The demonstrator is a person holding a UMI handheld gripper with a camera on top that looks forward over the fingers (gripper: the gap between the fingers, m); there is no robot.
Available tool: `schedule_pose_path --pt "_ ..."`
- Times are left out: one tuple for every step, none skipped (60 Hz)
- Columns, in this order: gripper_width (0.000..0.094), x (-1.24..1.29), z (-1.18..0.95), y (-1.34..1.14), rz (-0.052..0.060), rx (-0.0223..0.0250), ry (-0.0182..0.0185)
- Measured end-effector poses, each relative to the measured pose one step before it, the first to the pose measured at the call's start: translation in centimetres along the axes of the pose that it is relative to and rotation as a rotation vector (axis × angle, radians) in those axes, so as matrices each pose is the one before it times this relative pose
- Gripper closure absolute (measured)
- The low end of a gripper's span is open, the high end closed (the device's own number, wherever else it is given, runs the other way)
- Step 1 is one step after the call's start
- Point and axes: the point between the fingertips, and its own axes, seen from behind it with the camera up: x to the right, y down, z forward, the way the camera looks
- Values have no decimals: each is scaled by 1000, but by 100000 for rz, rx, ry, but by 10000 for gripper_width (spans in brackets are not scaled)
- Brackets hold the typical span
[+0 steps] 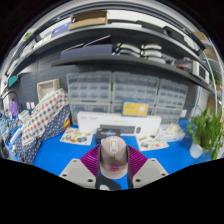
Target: Arrange mouse
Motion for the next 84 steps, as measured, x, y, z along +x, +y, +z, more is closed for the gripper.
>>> schedule_pose_path --pt "567 -770 151 917 73 -913 -654" --pt "567 -642 311 798 -60 -1177 -434" --pt "567 -503 378 854 -27 -1330 -332" --pt "568 -408 356 939 130 -1638 48" --pt "569 -339 345 1038 413 -1915 245" --pt "568 -337 406 1105 768 -1896 120" --pt "569 -307 376 1020 986 -1708 -130" --pt "569 -306 365 970 962 -1419 -284" --pt "570 -281 384 956 737 -1313 -309" --pt "569 -204 386 978 398 -1558 -221" --pt "569 -173 356 1157 144 -1504 -16" --pt "568 -112 336 1033 -70 -1801 311" --pt "570 -90 352 981 -347 -1615 243" --pt "571 -77 342 926 -512 -1481 191" --pt "570 -106 358 910 -445 -1418 117" --pt "571 -74 302 851 -300 -1424 125" --pt "572 -52 310 824 -245 -1285 181" --pt "570 -27 218 745 -415 -1380 80" --pt "571 -46 337 717 -357 -941 169" --pt "570 -103 248 710 -15 -725 -137" --pt "570 -100 257 609 281 -734 -60" --pt "569 -76 201 579 382 -772 22" --pt "570 -69 206 552 303 -783 52" --pt "570 -48 194 512 249 -684 6" --pt "569 -66 161 461 253 -594 -143" --pt "569 -7 119 341 59 -792 -286" --pt "561 -73 94 461 -101 -777 -223" --pt "565 3 69 -444 -388 3012 62" --pt "565 27 -48 133 -878 522 163" --pt "566 15 -62 155 -896 162 -10" --pt "566 -11 -12 -106 -518 1043 -94" --pt "569 -41 -27 136 -288 -92 -36" --pt "568 -22 4 -12 11 279 -104" --pt "565 -27 52 9 304 59 -212" --pt "565 -38 36 -6 496 -57 -196" --pt "564 1 37 -67 518 123 -173" --pt "494 41 -66 -81 448 -472 -292" --pt "538 20 76 43 397 -41 -104" --pt "529 3 55 5 146 -11 14" --pt "520 24 23 -11 -36 -120 -13" --pt "510 41 26 -24 -136 -133 -43" --pt "503 19 40 -27 -67 -123 -4" --pt "495 -25 -114 -75 16 -405 -79" --pt "482 4 -3 18 96 -286 27" --pt "473 11 -18 30 213 -438 36" --pt "457 26 -36 59 581 -712 149" --pt "435 75 -89 39 981 -752 381" --pt "411 56 -136 -35 1161 -469 346" --pt "320 95 -198 -163 1069 60 439" --pt "291 260 -220 -270 738 545 271" --pt "268 104 -265 -360 537 676 178" --pt "211 129 -379 -268 410 618 91" --pt "154 51 -330 -385 241 776 -17" --pt "115 88 -332 -437 166 856 -92" --pt "76 79 -376 -445 157 779 -136" --pt "95 59 -385 -453 189 756 -227" --pt "92 51 -427 -477 210 751 -347" --pt "94 19 -461 -515 166 799 -522" --pt "93 54 -469 -535 195 854 -478" --pt "94 49 -416 -534 152 1008 -307" --pt "93 106 -522 -521 107 500 -294" --pt "89 189 -506 -507 206 593 -106" --pt "87 228 -519 -541 342 815 10" --pt "86 241 -513 -639 374 1075 11" --pt "85 263 -549 -645 310 1224 -31" --pt "84 301 -555 -639 189 1080 38" --pt "87 360 -563 -592 163 860 103" --pt "83 398 -557 -565 210 762 210" --pt "84 424 -578 -536 107 647 254" --pt "83 363 -438 -404 -56 915 330" --pt "84 473 -582 -469 -354 372 156" --pt "84 429 -529 -475 -480 250 223" --pt "83 474 -518 -410 -389 475 240" --pt "86 493 -525 -404 -400 494 370" --pt "87 525 -517 -364 -486 447 482" --pt "87 512 -509 -349 -560 403 506" --pt "86 499 -481 -335 -514 514 435" --pt "85 493 -516 -320 -431 504 286" --pt "84 451 -472 -288 -357 437 152" --pt "85 454 -428 -191 -322 534 64" --pt "85 466 -453 -185 -252 361 -65" --pt "85 460 -423 -240 -104 444 -96" --pt "85 445 -441 -247 66 551 -93" --pt "85 472 -415 -216 144 610 -117"
